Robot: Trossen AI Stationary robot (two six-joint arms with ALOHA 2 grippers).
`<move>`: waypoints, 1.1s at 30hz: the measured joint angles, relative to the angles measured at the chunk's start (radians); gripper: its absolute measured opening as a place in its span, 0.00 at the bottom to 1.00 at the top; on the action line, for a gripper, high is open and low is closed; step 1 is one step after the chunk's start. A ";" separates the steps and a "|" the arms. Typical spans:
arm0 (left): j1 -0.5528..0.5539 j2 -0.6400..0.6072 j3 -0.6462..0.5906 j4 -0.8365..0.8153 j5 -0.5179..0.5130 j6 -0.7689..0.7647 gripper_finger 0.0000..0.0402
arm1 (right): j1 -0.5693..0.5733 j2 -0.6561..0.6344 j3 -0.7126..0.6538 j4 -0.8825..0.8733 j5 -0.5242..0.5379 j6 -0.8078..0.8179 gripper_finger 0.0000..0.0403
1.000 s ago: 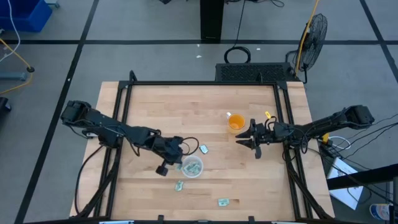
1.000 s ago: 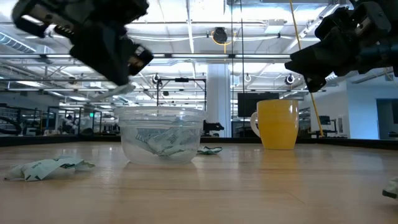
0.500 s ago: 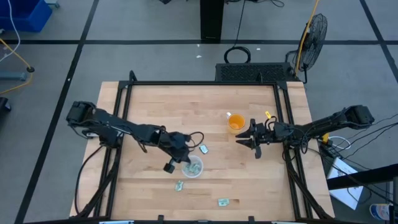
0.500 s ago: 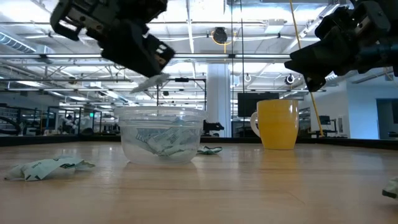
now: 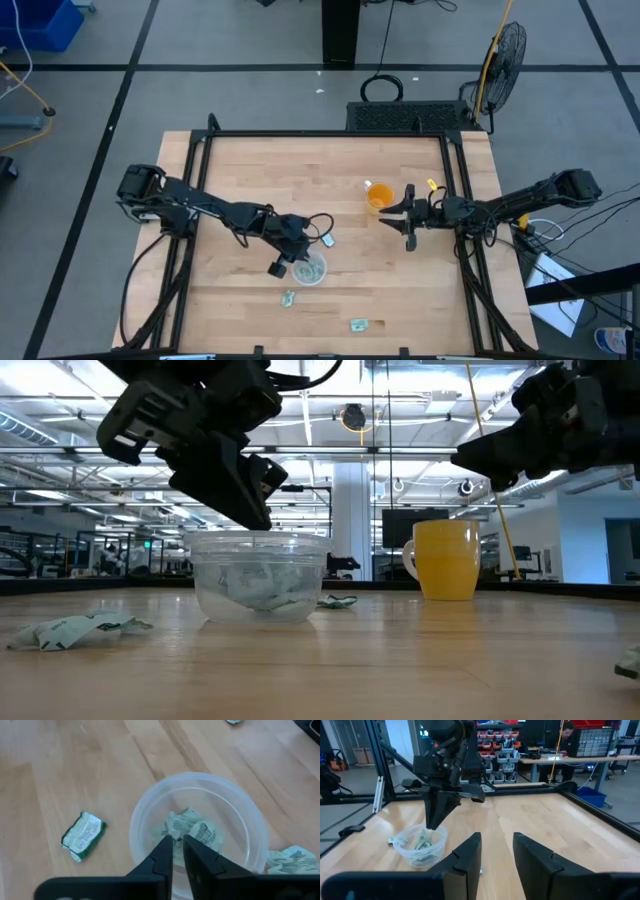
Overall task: Pick and place items into bin
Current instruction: Put the green stevia packet into the transparent bin
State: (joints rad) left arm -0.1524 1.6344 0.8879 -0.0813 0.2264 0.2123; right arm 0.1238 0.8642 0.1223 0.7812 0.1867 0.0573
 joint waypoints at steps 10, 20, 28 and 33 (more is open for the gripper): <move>0.002 -0.039 0.000 0.004 -0.096 0.042 0.22 | 0.002 0.010 0.049 -0.017 -0.086 -0.043 0.26; 0.002 -0.203 -0.001 -0.150 -0.296 0.064 0.22 | 0.002 0.260 0.394 -0.402 -0.110 -0.081 0.29; 0.007 -0.289 0.001 -0.235 -0.371 0.020 0.22 | 0.002 0.563 0.532 -0.394 -0.138 -0.101 0.40; 0.007 -0.293 0.000 -0.255 -0.370 0.018 0.22 | -0.007 0.713 0.565 -0.319 -0.135 -0.102 0.46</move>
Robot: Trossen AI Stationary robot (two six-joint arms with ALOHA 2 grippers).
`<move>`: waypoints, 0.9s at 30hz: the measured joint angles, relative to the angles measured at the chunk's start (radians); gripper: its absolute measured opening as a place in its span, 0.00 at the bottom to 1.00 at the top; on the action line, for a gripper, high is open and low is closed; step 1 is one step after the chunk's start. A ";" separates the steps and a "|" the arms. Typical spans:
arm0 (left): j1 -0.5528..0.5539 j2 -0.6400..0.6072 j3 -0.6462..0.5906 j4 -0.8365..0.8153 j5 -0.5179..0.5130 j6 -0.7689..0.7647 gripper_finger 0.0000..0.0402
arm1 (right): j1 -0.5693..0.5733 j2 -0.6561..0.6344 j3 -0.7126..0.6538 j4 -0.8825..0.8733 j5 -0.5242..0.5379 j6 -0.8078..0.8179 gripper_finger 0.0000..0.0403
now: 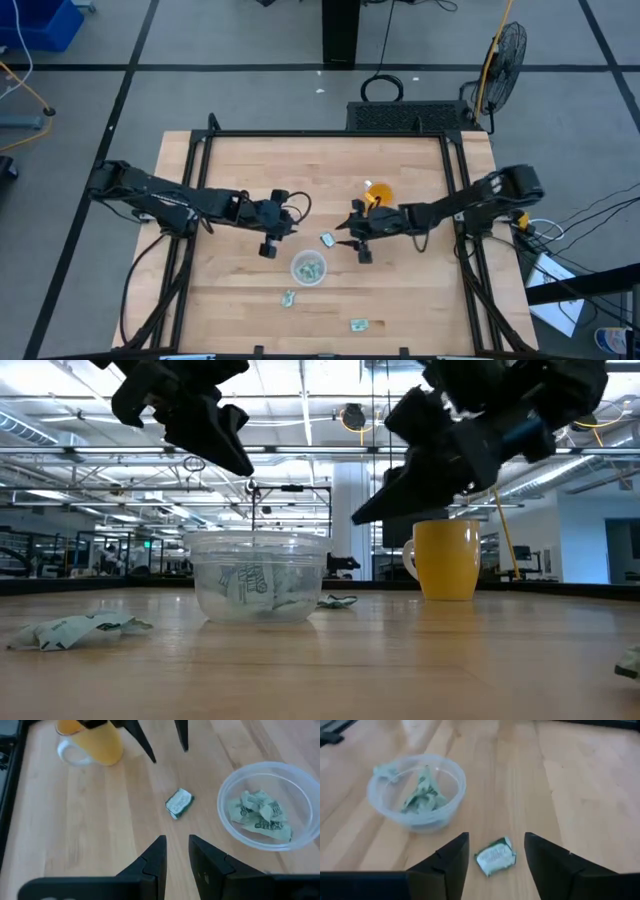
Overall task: Pick and place items into bin
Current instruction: Put the green stevia packet into the transparent bin
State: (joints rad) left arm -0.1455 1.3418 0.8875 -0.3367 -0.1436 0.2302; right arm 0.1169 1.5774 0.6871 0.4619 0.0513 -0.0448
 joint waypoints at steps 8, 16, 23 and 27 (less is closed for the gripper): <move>0.000 0.000 0.000 -0.029 -0.007 -0.002 0.22 | 0.000 0.175 0.000 0.177 -0.001 0.031 0.44; 0.000 0.000 0.000 -0.037 -0.011 -0.002 0.22 | 0.000 0.296 0.013 0.223 -0.001 0.033 0.42; 0.001 0.000 0.000 -0.041 -0.015 0.001 0.22 | -0.003 0.346 0.012 0.250 -0.002 0.035 0.42; 0.001 0.000 0.000 -0.043 -0.015 0.001 0.22 | -0.012 0.360 0.013 0.252 -0.001 0.037 0.42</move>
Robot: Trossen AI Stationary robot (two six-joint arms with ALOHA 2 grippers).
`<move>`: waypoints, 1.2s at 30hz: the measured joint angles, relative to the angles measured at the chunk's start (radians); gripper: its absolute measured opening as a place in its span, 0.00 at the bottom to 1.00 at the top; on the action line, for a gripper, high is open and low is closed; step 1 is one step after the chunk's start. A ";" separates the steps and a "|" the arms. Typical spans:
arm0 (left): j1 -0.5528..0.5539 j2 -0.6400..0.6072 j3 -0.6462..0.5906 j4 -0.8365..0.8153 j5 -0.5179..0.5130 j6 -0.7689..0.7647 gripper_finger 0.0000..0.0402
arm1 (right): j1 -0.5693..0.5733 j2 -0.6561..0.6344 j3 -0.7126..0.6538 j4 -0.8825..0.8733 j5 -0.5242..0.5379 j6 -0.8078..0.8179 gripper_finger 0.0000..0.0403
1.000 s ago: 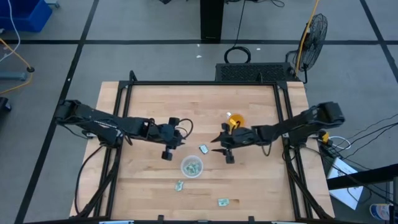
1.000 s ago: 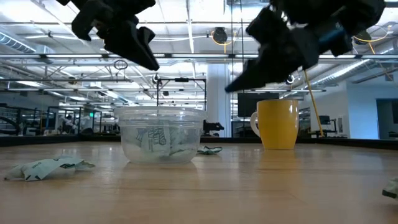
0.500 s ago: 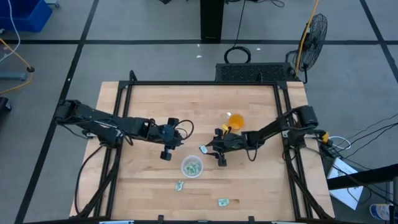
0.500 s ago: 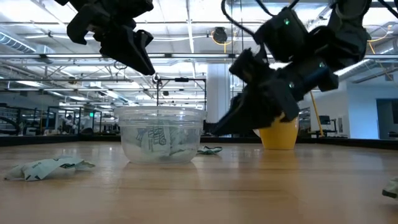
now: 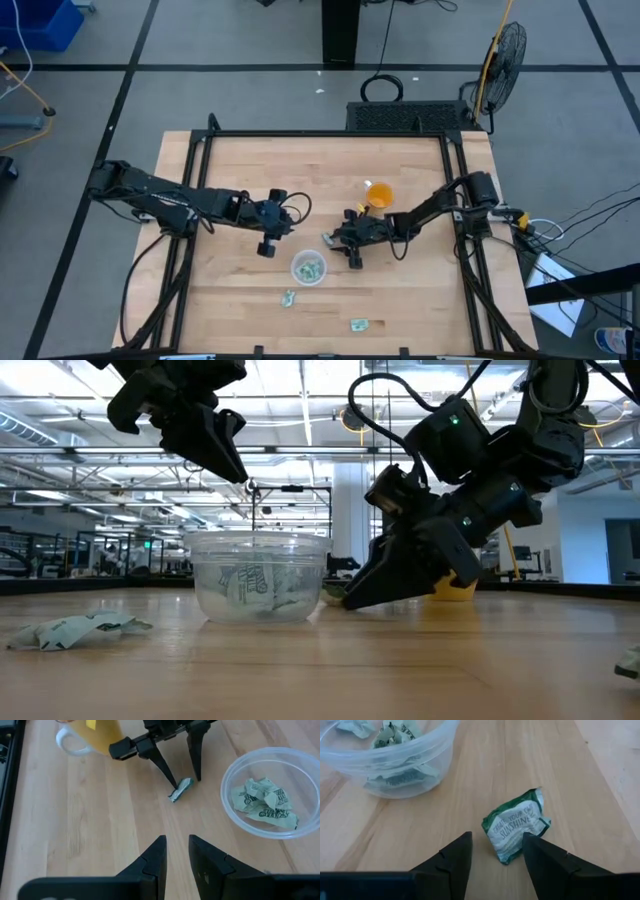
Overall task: Pick and place items into bin
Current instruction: Put the green stevia packet into the transparent bin
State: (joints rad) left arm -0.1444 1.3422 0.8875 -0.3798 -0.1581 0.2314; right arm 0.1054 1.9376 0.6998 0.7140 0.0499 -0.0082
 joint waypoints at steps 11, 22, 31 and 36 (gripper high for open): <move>0.000 0.000 0.000 0.000 0.000 0.000 0.22 | -0.025 0.004 0.000 -0.010 -0.002 0.031 0.22; 0.000 0.000 0.000 -0.001 0.001 -0.004 0.22 | 0.008 -0.087 -0.005 -0.012 0.006 -0.006 0.02; 0.000 0.000 0.000 -0.003 -0.044 0.025 0.22 | 0.074 -0.319 0.040 -0.104 -0.031 -0.074 0.02; 0.000 0.000 0.000 0.000 -0.205 0.026 0.22 | 0.123 -0.286 0.191 -0.234 -0.081 -0.179 0.02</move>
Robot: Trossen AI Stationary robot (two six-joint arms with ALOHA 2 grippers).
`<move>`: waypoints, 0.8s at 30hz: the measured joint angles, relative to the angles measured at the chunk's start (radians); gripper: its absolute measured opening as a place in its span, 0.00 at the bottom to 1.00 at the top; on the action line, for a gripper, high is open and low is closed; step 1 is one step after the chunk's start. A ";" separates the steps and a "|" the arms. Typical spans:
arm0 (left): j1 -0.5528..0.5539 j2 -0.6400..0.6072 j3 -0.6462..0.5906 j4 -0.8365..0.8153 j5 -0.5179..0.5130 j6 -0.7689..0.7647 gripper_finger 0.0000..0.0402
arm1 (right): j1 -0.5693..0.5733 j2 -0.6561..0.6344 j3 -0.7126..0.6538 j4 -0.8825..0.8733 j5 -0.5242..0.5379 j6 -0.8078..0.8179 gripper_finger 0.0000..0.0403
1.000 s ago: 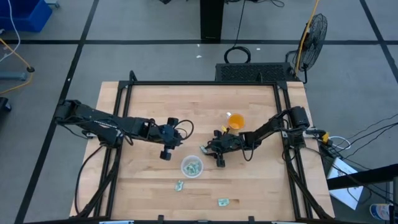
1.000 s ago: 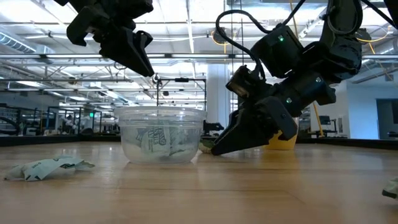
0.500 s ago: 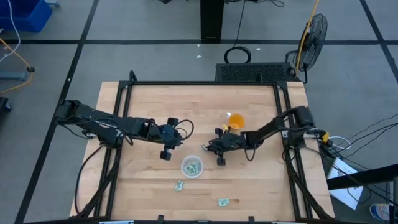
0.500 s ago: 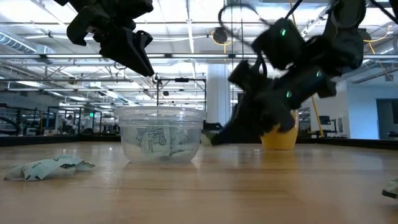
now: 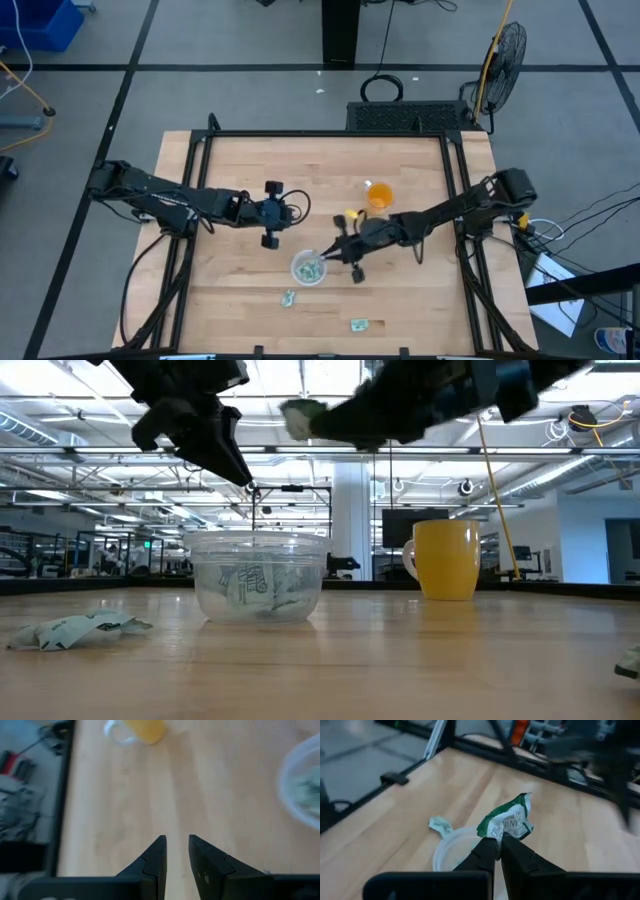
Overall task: Pick and place items into bin
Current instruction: Put the green stevia packet into the transparent bin
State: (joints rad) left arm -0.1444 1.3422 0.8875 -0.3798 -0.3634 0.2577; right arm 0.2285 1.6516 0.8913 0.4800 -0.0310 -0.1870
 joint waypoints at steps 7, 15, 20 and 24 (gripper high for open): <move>0.000 0.000 0.000 -0.005 -0.039 -0.010 0.22 | 0.022 0.183 0.224 -0.205 -0.029 -0.034 0.02; -0.002 0.000 0.000 -0.025 0.003 -0.059 0.22 | 0.021 0.278 0.288 -0.246 -0.076 0.080 0.03; -0.002 0.000 0.000 -0.039 0.004 -0.057 0.22 | 0.015 0.310 0.288 -0.275 -0.073 0.148 0.06; -0.002 0.000 0.000 -0.038 0.005 -0.058 0.22 | 0.007 0.312 0.288 -0.278 -0.073 0.149 0.12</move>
State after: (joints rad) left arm -0.1463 1.3426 0.8875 -0.4179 -0.3580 0.1997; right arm 0.2358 1.9632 1.1790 0.2020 -0.1035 -0.0383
